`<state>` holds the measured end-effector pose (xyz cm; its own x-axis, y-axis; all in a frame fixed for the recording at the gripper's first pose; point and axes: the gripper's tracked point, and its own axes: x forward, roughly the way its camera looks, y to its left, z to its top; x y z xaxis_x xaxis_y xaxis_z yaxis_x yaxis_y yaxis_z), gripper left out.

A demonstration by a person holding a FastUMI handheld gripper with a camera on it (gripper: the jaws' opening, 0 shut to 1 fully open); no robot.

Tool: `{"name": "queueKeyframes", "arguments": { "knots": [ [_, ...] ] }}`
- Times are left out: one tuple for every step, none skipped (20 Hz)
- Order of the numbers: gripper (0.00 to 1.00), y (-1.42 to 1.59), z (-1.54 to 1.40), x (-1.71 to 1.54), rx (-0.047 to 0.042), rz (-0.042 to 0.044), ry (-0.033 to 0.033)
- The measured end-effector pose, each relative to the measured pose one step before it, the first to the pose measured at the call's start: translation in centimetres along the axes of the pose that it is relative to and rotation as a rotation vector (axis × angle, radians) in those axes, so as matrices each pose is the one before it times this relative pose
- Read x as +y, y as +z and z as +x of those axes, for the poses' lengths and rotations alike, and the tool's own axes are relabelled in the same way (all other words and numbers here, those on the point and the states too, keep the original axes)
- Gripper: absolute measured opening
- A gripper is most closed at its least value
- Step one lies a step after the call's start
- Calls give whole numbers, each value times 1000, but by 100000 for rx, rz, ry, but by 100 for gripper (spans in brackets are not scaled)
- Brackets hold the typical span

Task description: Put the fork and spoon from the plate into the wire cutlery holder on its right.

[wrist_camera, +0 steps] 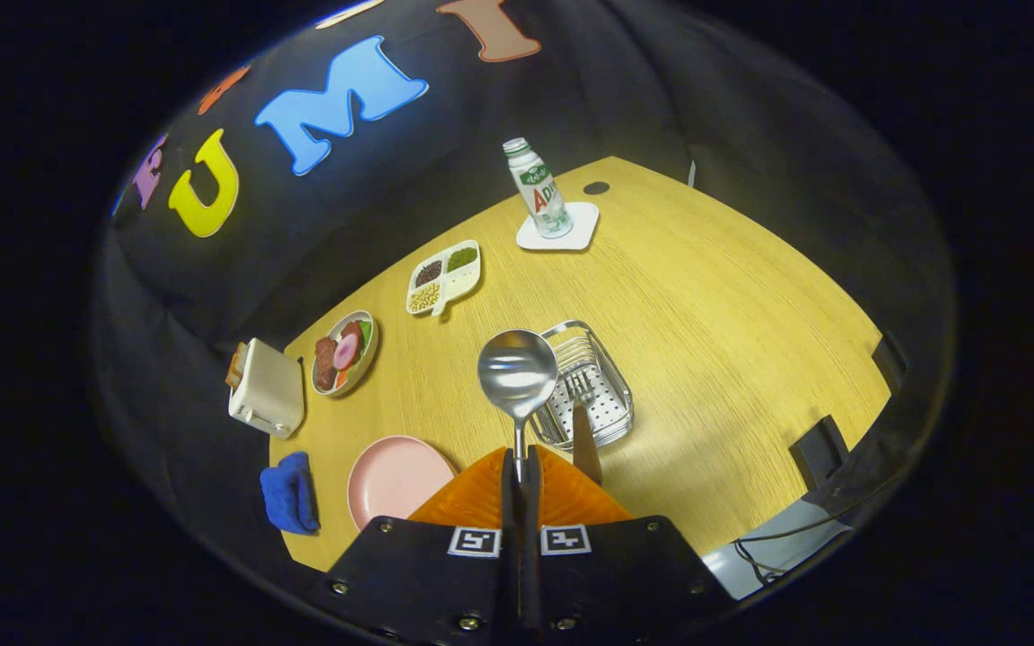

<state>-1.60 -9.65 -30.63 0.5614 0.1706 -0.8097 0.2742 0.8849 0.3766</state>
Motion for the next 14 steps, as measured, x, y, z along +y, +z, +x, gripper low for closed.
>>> {"name": "queueKeyframes", "arguments": {
  "knots": [
    [2,20,484,-410,2259,1271,-716],
    [2,-107,615,-233,2329,1021,-1023],
    [2,187,438,-265,1838,1293,-937],
    [2,74,276,-149,1994,562,-516],
    [2,54,255,-220,2679,37,-794],
    [2,105,288,-256,2261,384,-831],
    [2,140,234,-136,1968,654,-841],
    [2,7,271,-129,2324,446,-951],
    [2,143,171,-160,1742,558,-779],
    [2,38,39,190,1436,871,136],
    [3,241,-74,58,247,116,-17],
    [3,127,38,-14,601,-314,-248],
    [3,-68,323,43,200,128,-429],
    [4,-35,13,155,89,100,-65]
  ]
}}
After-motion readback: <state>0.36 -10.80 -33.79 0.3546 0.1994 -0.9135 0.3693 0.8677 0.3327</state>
